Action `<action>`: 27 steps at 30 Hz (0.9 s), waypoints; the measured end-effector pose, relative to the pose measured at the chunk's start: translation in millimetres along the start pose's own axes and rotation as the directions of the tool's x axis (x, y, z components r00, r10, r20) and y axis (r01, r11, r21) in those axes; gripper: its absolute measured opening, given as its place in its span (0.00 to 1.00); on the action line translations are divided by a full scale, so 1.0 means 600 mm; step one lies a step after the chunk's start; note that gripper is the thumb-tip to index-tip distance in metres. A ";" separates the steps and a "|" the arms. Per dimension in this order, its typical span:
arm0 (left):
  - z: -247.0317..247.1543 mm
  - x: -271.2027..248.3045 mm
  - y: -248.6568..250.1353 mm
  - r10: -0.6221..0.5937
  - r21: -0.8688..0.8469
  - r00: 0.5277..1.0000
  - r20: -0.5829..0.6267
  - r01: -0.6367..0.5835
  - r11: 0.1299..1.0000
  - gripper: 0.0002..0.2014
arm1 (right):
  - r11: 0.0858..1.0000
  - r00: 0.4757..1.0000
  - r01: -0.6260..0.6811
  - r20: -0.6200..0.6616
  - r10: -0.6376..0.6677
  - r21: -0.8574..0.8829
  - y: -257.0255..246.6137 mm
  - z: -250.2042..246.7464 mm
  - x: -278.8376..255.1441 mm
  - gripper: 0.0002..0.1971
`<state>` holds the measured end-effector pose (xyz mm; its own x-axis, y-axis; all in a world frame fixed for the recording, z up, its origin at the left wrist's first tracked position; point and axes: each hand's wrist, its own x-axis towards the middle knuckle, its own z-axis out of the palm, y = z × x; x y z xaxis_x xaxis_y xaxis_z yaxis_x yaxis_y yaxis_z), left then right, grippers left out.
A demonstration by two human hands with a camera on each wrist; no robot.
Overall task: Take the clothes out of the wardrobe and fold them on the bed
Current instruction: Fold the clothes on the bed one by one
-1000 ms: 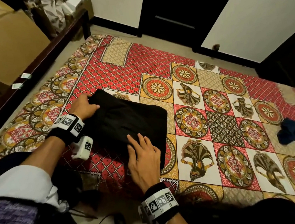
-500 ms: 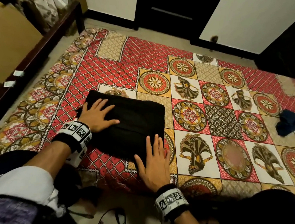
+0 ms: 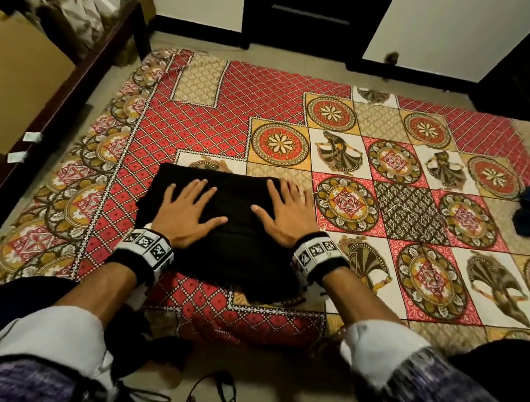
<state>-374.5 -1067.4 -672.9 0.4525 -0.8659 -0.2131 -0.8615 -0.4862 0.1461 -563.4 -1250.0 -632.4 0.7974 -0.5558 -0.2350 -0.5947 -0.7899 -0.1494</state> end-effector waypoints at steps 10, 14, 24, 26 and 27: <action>0.015 -0.010 -0.026 -0.214 -0.147 0.968 -0.128 0.195 0.970 0.47 | 0.989 0.992 -0.113 0.061 0.107 0.100 0.024 0.029 0.002 0.45; 0.015 -0.007 -0.038 -0.368 -0.261 0.926 -0.079 0.337 0.905 0.47 | 0.984 0.999 -0.053 0.016 0.051 0.172 -0.010 0.077 -0.107 0.43; -0.012 0.007 -0.056 -0.571 -0.535 0.815 0.097 0.527 0.661 0.57 | 0.876 0.990 -0.117 -0.015 0.140 0.468 0.008 0.092 -0.155 0.44; -0.033 0.003 -0.073 -0.639 -0.649 0.750 0.171 0.574 0.500 0.53 | 0.679 0.959 -0.190 -0.014 0.283 0.709 0.013 0.068 -0.144 0.39; -0.043 -0.002 -0.082 -0.649 -0.681 0.730 0.213 0.587 0.437 0.46 | 0.553 0.936 -0.249 0.052 0.347 0.795 0.015 0.057 -0.137 0.33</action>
<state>-326.7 -1045.5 -654.7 0.8409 -0.2912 -0.4562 0.0463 -0.8010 0.5968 -637.6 -1202.4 -647.3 0.5348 -0.7813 -0.3216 -0.6093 -0.0929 -0.7875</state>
